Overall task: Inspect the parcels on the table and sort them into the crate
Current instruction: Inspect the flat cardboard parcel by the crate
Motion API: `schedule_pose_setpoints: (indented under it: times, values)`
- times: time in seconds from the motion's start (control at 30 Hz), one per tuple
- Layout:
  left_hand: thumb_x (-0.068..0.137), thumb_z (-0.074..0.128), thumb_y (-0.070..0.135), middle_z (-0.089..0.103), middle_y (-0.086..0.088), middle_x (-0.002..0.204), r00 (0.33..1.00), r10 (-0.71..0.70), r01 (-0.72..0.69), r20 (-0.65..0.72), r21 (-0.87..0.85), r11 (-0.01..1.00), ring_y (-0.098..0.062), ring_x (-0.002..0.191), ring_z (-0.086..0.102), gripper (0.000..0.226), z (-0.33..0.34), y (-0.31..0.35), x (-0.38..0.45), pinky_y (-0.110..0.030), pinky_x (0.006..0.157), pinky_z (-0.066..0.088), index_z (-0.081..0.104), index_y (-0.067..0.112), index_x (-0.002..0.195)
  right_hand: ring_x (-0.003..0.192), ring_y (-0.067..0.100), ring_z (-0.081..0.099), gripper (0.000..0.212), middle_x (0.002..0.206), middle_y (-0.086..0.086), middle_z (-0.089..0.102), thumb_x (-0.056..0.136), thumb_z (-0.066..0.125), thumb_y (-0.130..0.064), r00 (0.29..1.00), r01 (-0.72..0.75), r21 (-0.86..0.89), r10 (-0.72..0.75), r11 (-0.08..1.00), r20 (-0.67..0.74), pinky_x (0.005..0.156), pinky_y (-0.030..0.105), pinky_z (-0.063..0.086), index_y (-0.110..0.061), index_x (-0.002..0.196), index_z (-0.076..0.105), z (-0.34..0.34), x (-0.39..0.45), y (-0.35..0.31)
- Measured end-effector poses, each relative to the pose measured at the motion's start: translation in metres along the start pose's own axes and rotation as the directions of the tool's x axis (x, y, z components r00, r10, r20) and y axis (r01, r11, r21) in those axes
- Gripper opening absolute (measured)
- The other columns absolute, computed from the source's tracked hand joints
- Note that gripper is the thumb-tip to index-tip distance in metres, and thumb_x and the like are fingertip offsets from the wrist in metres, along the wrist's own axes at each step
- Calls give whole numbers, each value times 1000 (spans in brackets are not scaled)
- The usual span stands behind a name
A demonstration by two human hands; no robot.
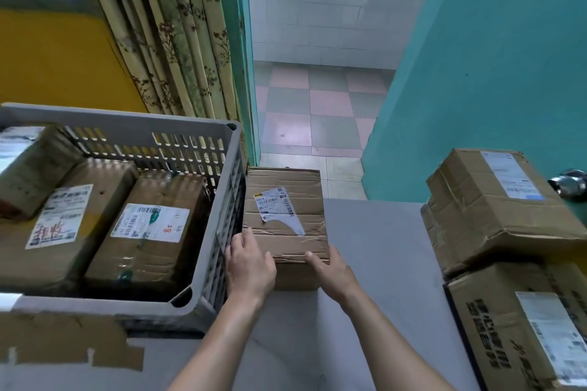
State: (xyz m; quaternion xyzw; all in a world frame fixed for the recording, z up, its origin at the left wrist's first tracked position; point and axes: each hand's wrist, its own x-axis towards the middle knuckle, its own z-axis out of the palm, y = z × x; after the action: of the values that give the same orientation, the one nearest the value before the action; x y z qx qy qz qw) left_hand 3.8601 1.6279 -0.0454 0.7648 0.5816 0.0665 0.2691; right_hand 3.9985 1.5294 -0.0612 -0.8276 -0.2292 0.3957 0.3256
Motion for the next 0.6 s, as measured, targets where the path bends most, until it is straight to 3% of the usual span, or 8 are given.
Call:
schedule_pose_setpoints:
  times: [0.13,0.27,0.4,0.6]
  values:
    - [98,63,17,37,-17,153,1000,-16,18,11,-195,981,-35,137,46,67,0,0,-9,-41,109,40,33,3,156,128,19,54,49,136,-4,61,97,60,-43,999,7,47,-5,999,-50,103,28,41,-23,141,54,-3,-11,6]
    - [97,63,16,42,-14,149,998,-54,55,14,-356,933,-33,131,51,64,-4,7,-14,-39,105,43,37,8,155,108,16,63,35,120,-5,69,95,66,-34,988,1,169,25,986,-154,96,32,49,-23,127,63,-17,-27,12]
    - [93,72,26,49,-9,126,999,-18,41,51,-498,866,-21,113,54,59,-15,10,-20,-24,93,38,53,9,147,107,17,62,29,116,-3,69,96,63,-30,966,21,278,52,960,-253,97,39,50,-19,123,62,-29,-54,18]
    - [100,66,29,47,9,140,988,155,-109,16,-644,757,-6,126,45,64,-31,18,-67,-23,105,34,38,20,156,94,0,58,24,103,-10,64,101,57,-39,919,130,341,17,931,-395,83,30,45,-19,113,54,-37,-105,10]
